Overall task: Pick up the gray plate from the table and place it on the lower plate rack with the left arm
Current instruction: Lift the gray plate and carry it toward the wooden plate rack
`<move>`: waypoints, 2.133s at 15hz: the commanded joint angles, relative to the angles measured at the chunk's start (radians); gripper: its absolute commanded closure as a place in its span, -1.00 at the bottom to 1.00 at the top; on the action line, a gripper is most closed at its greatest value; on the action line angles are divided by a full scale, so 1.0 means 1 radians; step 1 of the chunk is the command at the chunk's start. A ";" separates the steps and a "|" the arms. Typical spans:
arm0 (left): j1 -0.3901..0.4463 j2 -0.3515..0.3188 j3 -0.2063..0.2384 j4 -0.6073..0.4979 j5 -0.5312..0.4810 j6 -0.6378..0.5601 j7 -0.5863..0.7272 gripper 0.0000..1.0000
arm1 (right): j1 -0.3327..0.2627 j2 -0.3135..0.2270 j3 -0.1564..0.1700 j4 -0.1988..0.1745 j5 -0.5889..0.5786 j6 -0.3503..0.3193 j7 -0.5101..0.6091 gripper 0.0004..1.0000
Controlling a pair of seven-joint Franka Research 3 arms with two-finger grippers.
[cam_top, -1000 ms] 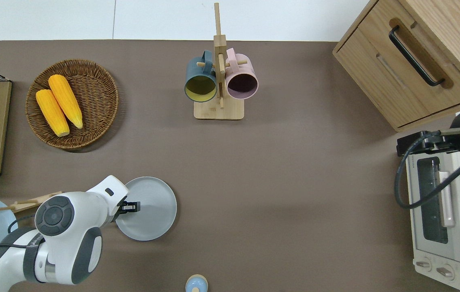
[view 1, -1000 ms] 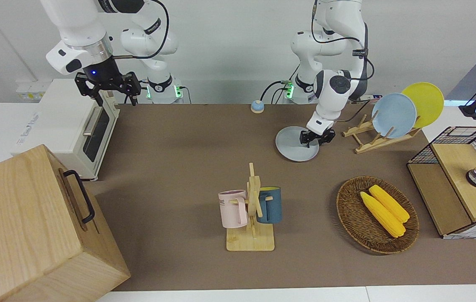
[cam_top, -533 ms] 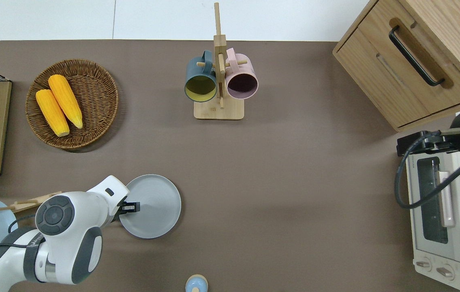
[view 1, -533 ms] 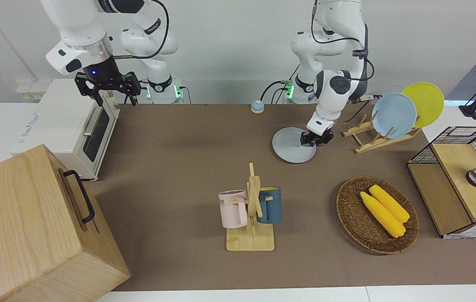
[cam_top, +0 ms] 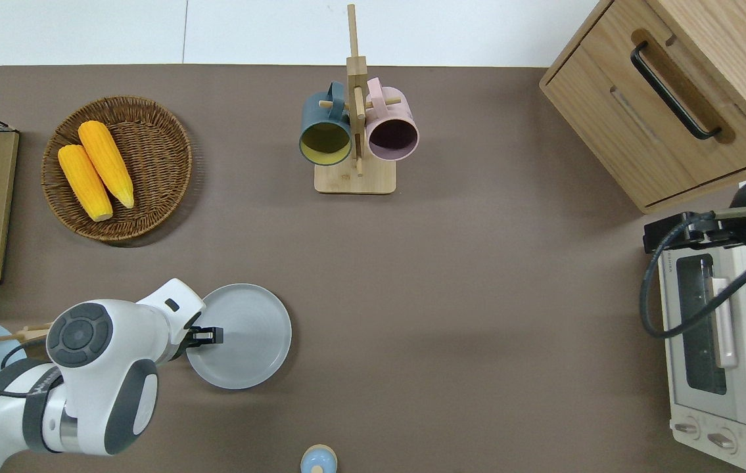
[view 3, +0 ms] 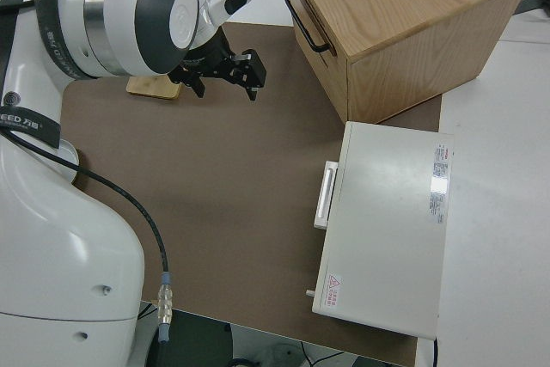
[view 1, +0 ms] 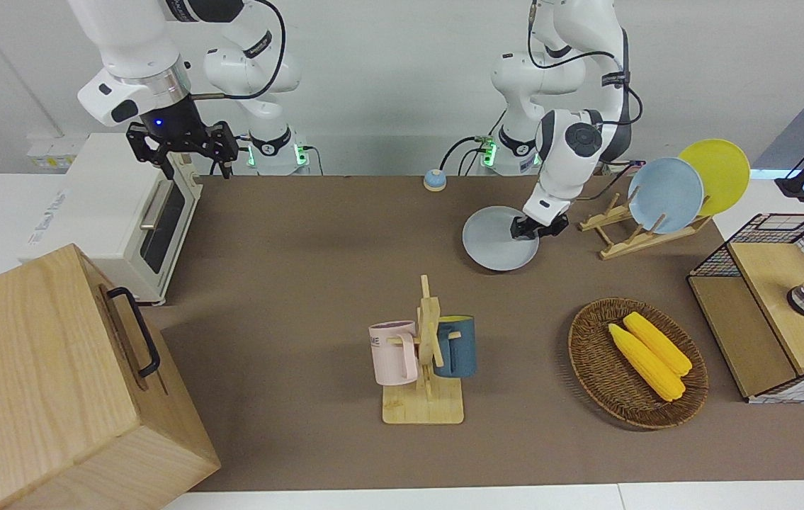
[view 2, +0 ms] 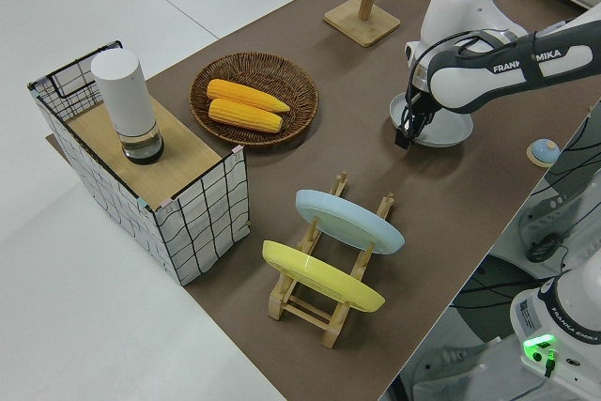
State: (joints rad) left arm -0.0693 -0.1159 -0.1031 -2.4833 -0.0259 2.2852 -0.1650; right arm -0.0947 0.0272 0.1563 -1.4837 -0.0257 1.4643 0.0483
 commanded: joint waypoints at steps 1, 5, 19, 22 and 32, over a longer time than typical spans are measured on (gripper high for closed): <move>0.002 -0.033 0.005 0.087 0.001 -0.160 0.004 1.00 | 0.007 0.002 -0.006 0.006 0.003 -0.001 0.004 -0.97; 0.005 -0.071 0.006 0.156 0.000 -0.292 -0.002 1.00 | 0.007 0.000 -0.006 0.006 0.003 -0.001 0.004 -0.97; 0.036 -0.077 0.019 0.420 0.451 -0.766 -0.010 1.00 | 0.007 0.000 -0.006 0.006 0.003 -0.001 0.004 -0.97; 0.031 -0.079 0.013 0.440 0.556 -0.849 -0.010 1.00 | 0.007 0.000 -0.006 0.006 0.003 -0.001 0.004 -0.97; 0.019 -0.064 -0.038 0.423 0.843 -1.000 -0.062 1.00 | 0.007 0.000 -0.006 0.006 0.003 -0.002 0.004 -0.97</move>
State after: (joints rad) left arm -0.0361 -0.1952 -0.1201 -2.0586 0.7436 1.3318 -0.1779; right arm -0.0947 0.0272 0.1563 -1.4837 -0.0257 1.4643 0.0483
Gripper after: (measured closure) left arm 1.000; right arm 0.013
